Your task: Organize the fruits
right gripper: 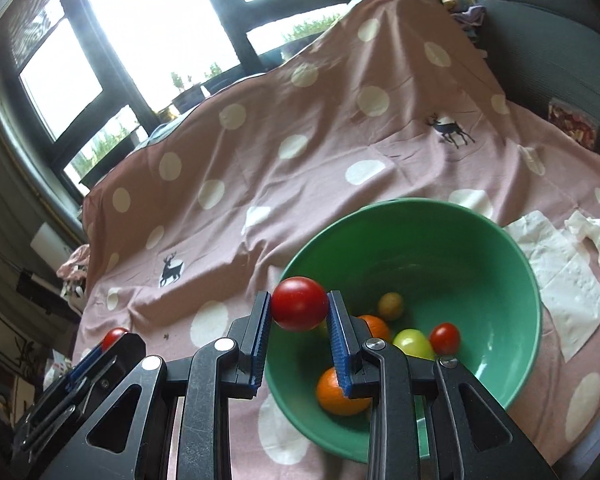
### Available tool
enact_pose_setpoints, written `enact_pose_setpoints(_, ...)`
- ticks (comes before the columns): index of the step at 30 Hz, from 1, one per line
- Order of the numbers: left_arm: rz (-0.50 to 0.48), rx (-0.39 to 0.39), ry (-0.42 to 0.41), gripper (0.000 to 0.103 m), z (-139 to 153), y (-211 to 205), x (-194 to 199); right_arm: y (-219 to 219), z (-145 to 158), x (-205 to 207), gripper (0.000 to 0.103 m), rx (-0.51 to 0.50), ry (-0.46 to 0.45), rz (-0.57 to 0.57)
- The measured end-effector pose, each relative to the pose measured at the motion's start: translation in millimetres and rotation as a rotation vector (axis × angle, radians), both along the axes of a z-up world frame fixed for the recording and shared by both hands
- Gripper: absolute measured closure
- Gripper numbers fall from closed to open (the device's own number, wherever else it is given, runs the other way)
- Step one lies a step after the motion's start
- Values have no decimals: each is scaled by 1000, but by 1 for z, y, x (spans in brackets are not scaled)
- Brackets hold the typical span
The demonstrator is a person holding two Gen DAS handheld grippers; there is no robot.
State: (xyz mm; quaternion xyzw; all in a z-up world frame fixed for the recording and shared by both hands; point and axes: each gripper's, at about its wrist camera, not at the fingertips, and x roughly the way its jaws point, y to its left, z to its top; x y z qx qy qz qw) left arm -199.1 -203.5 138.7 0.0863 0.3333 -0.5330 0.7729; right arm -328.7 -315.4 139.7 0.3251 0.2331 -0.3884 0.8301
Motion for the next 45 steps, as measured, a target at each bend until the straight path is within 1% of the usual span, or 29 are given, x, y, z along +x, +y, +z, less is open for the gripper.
enact_pose_setpoints(12,-128,42,7,76,-22,-56,-42,-29,-13,-43,73,62,-8,-134)
enact_pose_setpoints(18,-154,74,16,76,-34,-72,-51,-38,-21,-52,73,106,14,-169)
enact_pose_setpoints(23,-170,88,33,75,-42,-78,-54,-41,-24,-57,73,114,29,-197)
enact_pose_setpoints(24,-171,91,34,76,-42,-78,-54,-41,-24,-59,73,115,26,-200)
enact_pose_setpoints(26,-169,93,33,68,-42,-79,-54,-42,-24,-60,73,122,21,-199)
enact_pose_setpoints(27,-168,94,34,58,-42,-79,-54,-43,-24,-61,73,124,22,-201)
enact_pose_setpoints(28,-166,91,35,50,-41,-78,-54,-43,-24,-61,73,127,24,-202)
enact_pose_setpoints(30,-167,79,39,45,-39,-76,-54,-44,-25,-62,73,131,25,-203)
enact_pose_setpoints(33,-155,90,21,33,-34,-74,-55,-44,-24,-63,72,140,24,-205)
enact_pose_setpoints(36,-148,88,0,22,-30,-70,-55,-44,-22,-66,68,136,16,-212)
enact_pose_setpoints(37,-148,83,-2,21,-28,-68,-55,-43,-21,-67,63,131,16,-218)
enact_pose_setpoints(38,-146,76,-3,20,-27,-66,-55,-43,-20,-68,62,127,17,-225)
enact_pose_setpoints(42,-133,71,0,18,-24,-60,-53,-42,-18,-69,61,120,17,-229)
enact_pose_setpoints(45,-128,63,12,19,-23,-57,-50,-43,-18,-68,55,123,22,-230)
